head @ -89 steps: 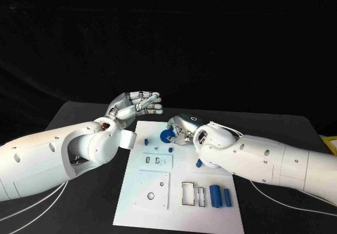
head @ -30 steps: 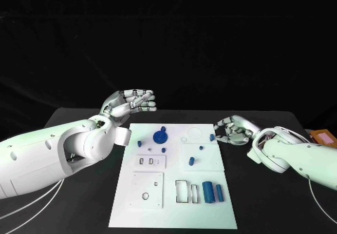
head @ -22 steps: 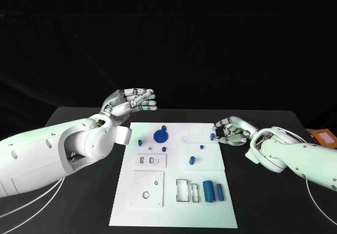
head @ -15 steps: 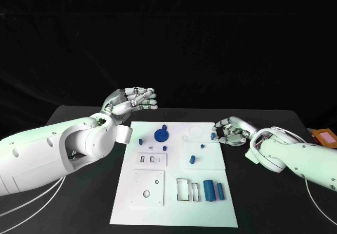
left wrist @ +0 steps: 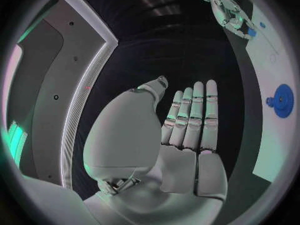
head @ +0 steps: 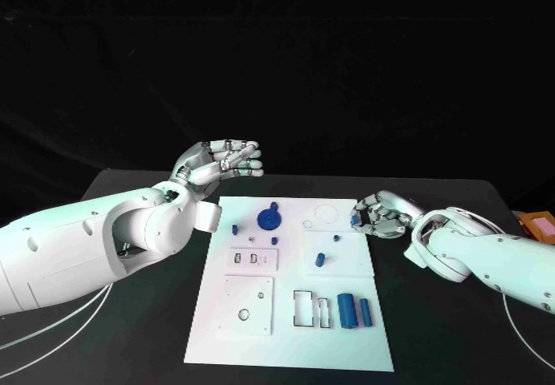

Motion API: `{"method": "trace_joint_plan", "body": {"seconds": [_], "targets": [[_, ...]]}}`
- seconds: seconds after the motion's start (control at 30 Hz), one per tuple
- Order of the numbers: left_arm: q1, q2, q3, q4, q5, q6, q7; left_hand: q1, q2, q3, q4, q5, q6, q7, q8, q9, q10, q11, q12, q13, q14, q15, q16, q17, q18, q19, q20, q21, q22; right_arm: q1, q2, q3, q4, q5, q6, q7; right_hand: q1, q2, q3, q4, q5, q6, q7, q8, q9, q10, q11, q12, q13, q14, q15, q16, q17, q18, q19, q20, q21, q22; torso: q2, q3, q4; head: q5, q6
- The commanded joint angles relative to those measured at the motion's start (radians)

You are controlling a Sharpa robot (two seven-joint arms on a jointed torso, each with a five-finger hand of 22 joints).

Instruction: Assemble the parts on the task board

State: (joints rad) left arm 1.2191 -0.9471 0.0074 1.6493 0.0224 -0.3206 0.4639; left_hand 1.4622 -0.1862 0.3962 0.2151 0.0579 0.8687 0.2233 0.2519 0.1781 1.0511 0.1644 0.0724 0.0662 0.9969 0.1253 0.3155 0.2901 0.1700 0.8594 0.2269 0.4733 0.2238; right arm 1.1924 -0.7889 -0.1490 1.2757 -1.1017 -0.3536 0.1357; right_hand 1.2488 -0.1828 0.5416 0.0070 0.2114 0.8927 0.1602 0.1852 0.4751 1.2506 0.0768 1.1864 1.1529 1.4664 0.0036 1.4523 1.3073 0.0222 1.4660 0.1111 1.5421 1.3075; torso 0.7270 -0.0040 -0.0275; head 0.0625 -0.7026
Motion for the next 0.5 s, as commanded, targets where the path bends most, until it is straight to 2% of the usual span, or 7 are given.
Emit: {"method": "trace_joint_plan", "body": {"seconds": [0.03,0.33,0.5], "targets": [[0.000,0.000,0.001,0.001,0.001,0.017,0.007,-0.010,0.002,0.000,-0.005,-0.005,-0.004,0.001,-0.006,-0.001,0.002,0.008,-0.006,0.000,-0.005,0.000,-0.006,0.001,0.010,-0.007,0.002,0.006,0.001,-0.001,0.003,0.000,-0.002,-0.015,0.017,-0.007,-0.003,0.015,0.006,0.003,-0.003,0.018,-0.004,0.010,0.005,0.007,-0.007,0.006,0.003,0.055,-0.005,0.003,0.039,-0.011,0.076,-0.002,0.001,0.231,0.000,0.0000,0.0002,0.000,0.000],[0.001,0.000,0.001,0.002,0.001,0.018,0.006,-0.010,0.002,0.000,-0.005,-0.005,-0.004,0.001,-0.006,-0.001,0.002,0.008,-0.006,0.000,-0.005,0.000,-0.006,0.001,0.010,-0.007,0.002,0.006,0.001,-0.004,0.009,0.000,-0.005,-0.015,0.012,-0.010,-0.002,0.031,0.010,0.003,-0.013,0.043,-0.017,0.028,0.015,0.019,-0.018,0.015,0.014,0.056,-0.015,0.004,0.041,-0.012,0.079,-0.010,0.004,0.235,0.000,0.0007,-0.0009,0.000,0.001],[0.001,-0.001,0.001,0.001,0.001,0.017,0.006,-0.010,0.002,0.000,-0.005,-0.005,-0.004,0.001,-0.006,-0.001,0.002,0.008,-0.006,0.000,-0.005,0.000,-0.006,0.001,0.010,-0.007,0.002,0.006,0.001,-0.005,0.010,0.000,-0.005,-0.015,-0.026,-0.020,0.003,0.046,0.015,0.001,-0.014,0.056,-0.024,0.040,0.023,0.028,-0.024,0.022,0.021,0.056,-0.021,0.004,0.042,-0.013,0.082,-0.016,0.006,0.238,0.000,0.0012,-0.0005,0.000,0.001]]}}
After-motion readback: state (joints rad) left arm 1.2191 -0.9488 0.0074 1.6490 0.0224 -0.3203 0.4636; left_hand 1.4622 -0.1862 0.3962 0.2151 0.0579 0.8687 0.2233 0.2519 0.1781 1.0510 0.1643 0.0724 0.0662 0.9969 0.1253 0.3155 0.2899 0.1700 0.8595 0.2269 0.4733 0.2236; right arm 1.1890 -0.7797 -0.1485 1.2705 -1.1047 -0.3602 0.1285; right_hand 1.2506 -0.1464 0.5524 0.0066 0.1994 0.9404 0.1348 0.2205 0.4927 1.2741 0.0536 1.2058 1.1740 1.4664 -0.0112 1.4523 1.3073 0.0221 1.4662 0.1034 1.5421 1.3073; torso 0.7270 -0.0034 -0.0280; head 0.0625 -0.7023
